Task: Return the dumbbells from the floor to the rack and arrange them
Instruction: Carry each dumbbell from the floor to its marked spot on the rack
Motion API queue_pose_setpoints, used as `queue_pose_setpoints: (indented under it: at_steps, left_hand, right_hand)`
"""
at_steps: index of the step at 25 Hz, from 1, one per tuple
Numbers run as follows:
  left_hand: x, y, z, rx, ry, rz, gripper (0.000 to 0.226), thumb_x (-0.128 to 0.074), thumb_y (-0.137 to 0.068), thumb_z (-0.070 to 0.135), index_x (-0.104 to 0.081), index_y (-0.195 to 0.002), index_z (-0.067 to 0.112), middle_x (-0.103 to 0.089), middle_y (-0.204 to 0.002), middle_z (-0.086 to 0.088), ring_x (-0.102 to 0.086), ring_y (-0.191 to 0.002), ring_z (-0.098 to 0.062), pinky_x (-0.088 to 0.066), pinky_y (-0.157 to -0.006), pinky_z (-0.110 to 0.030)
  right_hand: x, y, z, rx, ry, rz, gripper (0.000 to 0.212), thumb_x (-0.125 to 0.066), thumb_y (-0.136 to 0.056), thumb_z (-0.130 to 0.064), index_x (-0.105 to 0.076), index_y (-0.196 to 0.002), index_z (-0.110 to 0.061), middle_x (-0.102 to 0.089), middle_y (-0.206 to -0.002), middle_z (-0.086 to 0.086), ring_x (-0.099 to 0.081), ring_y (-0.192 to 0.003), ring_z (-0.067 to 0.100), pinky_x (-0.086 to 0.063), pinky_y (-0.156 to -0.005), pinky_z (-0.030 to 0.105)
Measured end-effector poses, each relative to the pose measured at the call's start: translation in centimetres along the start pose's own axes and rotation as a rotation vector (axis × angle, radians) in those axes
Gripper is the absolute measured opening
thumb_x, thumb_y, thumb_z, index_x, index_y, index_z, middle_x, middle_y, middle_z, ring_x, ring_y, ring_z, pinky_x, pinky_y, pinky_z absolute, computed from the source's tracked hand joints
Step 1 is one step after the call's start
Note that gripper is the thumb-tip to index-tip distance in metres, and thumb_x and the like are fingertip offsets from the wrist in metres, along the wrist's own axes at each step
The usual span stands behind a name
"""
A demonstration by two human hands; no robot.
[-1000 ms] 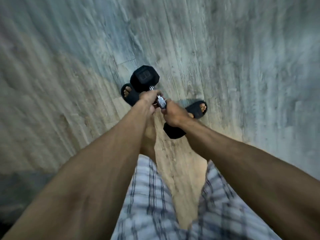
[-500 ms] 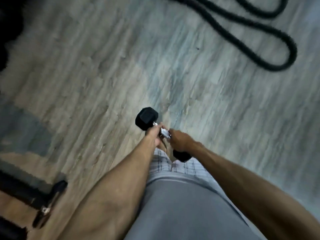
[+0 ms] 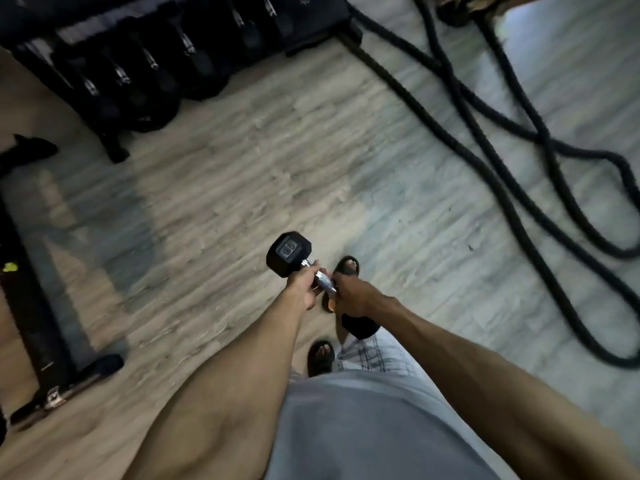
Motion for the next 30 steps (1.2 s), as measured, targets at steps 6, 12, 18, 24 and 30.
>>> queue_pose_setpoints:
  at_steps: [6, 12, 18, 24, 30]
  left_hand:
    - [-1.3, -4.3, 13.0, -0.04, 0.171, 0.096, 0.025, -0.056, -0.096, 0.017, -0.054, -0.072, 0.01, -0.059, -0.039, 0.002, -0.058, -0.06, -0.015, -0.048, -0.061, -0.03]
    - [-1.8, -7.1, 26.7, -0.074, 0.312, 0.175, 0.024, -0.054, -0.097, 0.014, -0.055, -0.074, 0.011, -0.061, -0.044, -0.001, -0.055, -0.064, -0.018, -0.047, -0.063, -0.031]
    - [-0.4, -11.4, 37.5, -0.047, 0.354, 0.209, 0.023, -0.058, -0.095, 0.018, -0.057, -0.074, 0.008, -0.061, -0.062, -0.007, -0.055, -0.064, -0.019, -0.047, -0.062, -0.03]
    - [1.9, -17.4, 51.4, -0.002, 0.36, 0.212, 0.028, -0.056, -0.097, 0.02, -0.055, -0.072, 0.009, -0.057, -0.072, -0.007, -0.054, -0.061, -0.017, -0.047, -0.049, -0.024]
    - [4.3, -20.7, 66.3, -0.038, 0.36, 0.195, 0.024, -0.055, -0.097, 0.016, -0.054, -0.073, 0.01, -0.057, -0.072, -0.006, -0.054, -0.064, -0.017, -0.045, -0.062, -0.028]
  right_hand:
    - [9.5, -11.9, -4.6, 0.15, 0.124, -0.061, 0.035, -0.05, -0.093, -0.02, -0.046, -0.124, -0.002, -0.061, -0.117, 0.025, -0.06, -0.103, 0.04, -0.043, -0.074, 0.037]
    - [19.2, -22.8, -11.0, 0.227, 0.214, -0.148, 0.033, -0.052, -0.093, -0.024, -0.045, -0.12, -0.007, -0.061, -0.114, 0.022, -0.059, -0.1, 0.039, -0.04, -0.072, 0.036]
    - [24.9, -33.0, -17.1, 0.269, 0.191, -0.245, 0.03, -0.052, -0.092, -0.02, -0.049, -0.119, -0.008, -0.064, -0.111, 0.02, -0.062, -0.098, 0.036, -0.047, -0.075, 0.035]
    - [30.9, -45.1, -24.6, 0.252, 0.197, -0.231, 0.031, -0.05, -0.093, -0.023, -0.049, -0.12, -0.007, -0.065, -0.112, 0.021, -0.063, -0.099, 0.037, -0.05, -0.082, 0.041]
    - [38.0, -55.5, -33.6, 0.244, 0.227, -0.208, 0.03, -0.053, -0.09, -0.024, -0.049, -0.116, -0.011, -0.064, -0.109, 0.017, -0.062, -0.095, 0.036, -0.05, -0.078, 0.041]
Point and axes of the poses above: each hand's wrist, its own y-axis away from the middle knuckle, its own x-axis out of the back of the hand, z = x × y, the point moved 3 cm from there along -y, towards the middle knuckle
